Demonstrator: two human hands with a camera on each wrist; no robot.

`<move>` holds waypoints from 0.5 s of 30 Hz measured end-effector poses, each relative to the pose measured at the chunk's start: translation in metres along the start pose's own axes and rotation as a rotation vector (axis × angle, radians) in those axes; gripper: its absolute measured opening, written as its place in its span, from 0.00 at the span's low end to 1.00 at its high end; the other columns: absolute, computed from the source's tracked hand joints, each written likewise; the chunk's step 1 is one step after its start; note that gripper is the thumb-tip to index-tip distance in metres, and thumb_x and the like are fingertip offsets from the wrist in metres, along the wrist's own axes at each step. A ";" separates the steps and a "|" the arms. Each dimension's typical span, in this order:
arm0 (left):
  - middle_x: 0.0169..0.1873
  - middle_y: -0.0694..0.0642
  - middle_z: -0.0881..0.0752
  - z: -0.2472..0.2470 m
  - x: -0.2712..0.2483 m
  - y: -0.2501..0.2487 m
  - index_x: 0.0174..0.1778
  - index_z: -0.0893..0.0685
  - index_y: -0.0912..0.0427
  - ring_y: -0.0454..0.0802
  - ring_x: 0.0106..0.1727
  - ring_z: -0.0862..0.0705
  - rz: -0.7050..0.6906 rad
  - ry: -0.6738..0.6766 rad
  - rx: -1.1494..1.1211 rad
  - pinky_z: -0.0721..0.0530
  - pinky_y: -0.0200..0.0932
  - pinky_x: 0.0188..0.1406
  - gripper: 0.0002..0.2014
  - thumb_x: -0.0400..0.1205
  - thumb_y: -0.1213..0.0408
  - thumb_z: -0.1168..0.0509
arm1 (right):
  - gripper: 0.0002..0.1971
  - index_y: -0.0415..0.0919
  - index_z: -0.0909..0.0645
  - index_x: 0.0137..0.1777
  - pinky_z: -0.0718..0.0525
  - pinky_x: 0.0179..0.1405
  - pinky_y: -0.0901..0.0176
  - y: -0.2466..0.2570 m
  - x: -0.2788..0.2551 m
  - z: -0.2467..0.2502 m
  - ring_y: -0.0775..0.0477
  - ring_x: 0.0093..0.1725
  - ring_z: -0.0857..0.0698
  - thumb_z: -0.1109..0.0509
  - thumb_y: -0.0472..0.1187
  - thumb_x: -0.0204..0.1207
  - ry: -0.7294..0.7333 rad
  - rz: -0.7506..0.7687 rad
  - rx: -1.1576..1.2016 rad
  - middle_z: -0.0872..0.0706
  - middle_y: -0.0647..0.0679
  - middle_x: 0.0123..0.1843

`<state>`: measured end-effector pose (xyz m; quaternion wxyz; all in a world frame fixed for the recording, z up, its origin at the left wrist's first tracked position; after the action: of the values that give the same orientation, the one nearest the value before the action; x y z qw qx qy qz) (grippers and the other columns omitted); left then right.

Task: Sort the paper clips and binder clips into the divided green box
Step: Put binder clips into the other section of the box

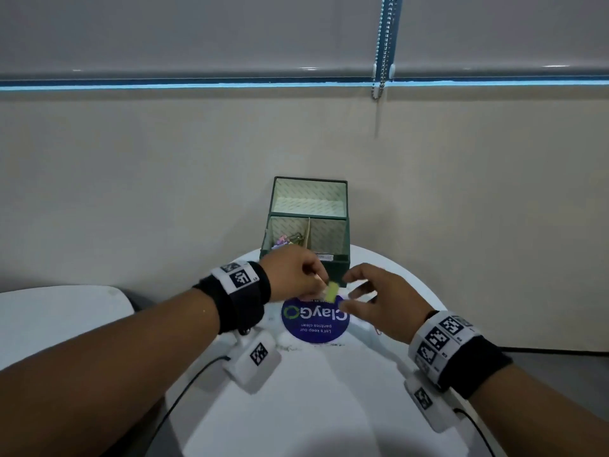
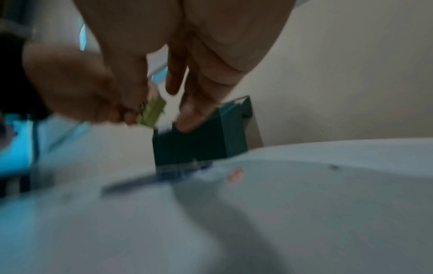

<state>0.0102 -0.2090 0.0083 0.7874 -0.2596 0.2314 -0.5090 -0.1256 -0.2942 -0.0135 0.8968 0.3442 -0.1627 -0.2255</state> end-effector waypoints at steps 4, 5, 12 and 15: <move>0.42 0.45 0.11 0.074 0.016 0.015 0.46 0.12 0.48 0.41 0.40 0.11 0.058 -0.334 0.078 0.14 0.38 0.41 0.01 0.81 0.59 0.28 | 0.13 0.60 0.23 0.58 0.16 0.57 0.61 -0.006 0.019 0.018 0.63 0.56 0.17 0.25 0.52 0.77 -0.092 -0.033 -0.069 0.24 0.61 0.63; 0.42 0.46 0.11 0.087 0.020 0.022 0.46 0.13 0.48 0.40 0.40 0.12 0.083 -0.385 0.087 0.17 0.36 0.38 0.01 0.81 0.59 0.28 | 0.13 0.60 0.23 0.58 0.18 0.56 0.63 -0.010 0.025 0.019 0.61 0.56 0.17 0.25 0.50 0.78 -0.093 -0.055 -0.079 0.24 0.59 0.65; 0.55 0.49 0.14 0.097 0.046 0.048 0.59 0.12 0.46 0.47 0.50 0.16 0.110 -0.323 0.283 0.23 0.38 0.48 0.11 0.81 0.58 0.29 | 0.09 0.50 0.20 0.58 0.23 0.57 0.58 -0.037 0.061 0.034 0.50 0.56 0.16 0.28 0.43 0.80 -0.076 -0.229 -0.146 0.18 0.55 0.60; 0.64 0.55 0.20 0.093 0.047 0.061 0.66 0.15 0.45 0.53 0.53 0.15 0.101 -0.365 0.336 0.17 0.45 0.54 0.17 0.80 0.53 0.28 | 0.09 0.42 0.18 0.45 0.17 0.43 0.57 -0.041 0.057 0.023 0.48 0.38 0.13 0.27 0.47 0.79 0.183 -0.358 -0.364 0.08 0.46 0.42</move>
<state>0.1278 -0.2149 0.0351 0.8727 -0.2008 0.0102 -0.4449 -0.1001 -0.3629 -0.0175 0.9007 0.2197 0.0255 -0.3739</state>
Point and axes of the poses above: each hand's wrist, its own x-axis towards the middle knuckle, its own z-axis out of the back of the hand, y = z × x, the point moved 9 cm from there along x, towards the middle knuckle
